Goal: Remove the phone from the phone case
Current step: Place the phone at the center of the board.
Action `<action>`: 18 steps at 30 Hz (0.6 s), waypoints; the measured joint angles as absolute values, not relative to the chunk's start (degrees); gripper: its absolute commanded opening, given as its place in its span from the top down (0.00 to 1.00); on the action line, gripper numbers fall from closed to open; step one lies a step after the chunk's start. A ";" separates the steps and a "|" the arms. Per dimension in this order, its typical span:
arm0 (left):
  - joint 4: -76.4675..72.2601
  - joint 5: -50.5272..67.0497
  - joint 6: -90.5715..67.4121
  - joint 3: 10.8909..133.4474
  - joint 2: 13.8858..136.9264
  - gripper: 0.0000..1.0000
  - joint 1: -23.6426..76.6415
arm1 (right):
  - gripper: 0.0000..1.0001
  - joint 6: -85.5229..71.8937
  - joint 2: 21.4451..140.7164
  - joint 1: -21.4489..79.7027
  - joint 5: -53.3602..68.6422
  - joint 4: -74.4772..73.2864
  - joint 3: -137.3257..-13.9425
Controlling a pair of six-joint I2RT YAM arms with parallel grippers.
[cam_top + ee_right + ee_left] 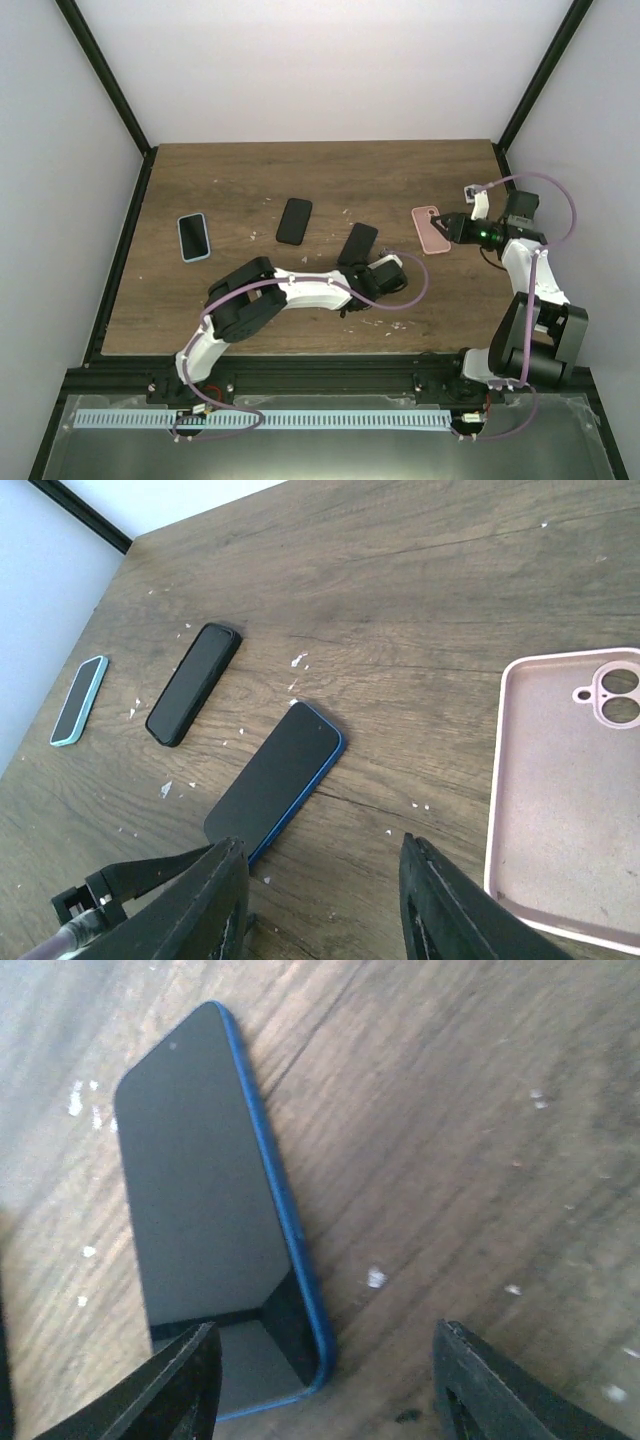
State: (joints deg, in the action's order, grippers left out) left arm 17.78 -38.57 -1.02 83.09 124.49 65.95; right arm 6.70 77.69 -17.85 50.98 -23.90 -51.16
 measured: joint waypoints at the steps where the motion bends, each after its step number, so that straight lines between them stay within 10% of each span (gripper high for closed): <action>1: 17.50 -36.73 -1.37 82.67 123.98 0.38 65.84 | 0.57 6.66 77.56 -17.85 51.00 -23.81 -51.16; 18: 14.87 -16.71 -9.98 65.06 95.59 0.01 44.71 | 0.52 8.51 71.11 -10.13 54.00 -23.20 -54.13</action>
State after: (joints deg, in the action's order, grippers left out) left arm 14.87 -16.71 -9.98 65.06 95.59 44.71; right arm 8.51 71.11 -10.13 54.00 -23.20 -54.13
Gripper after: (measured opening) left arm 0.863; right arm 0.468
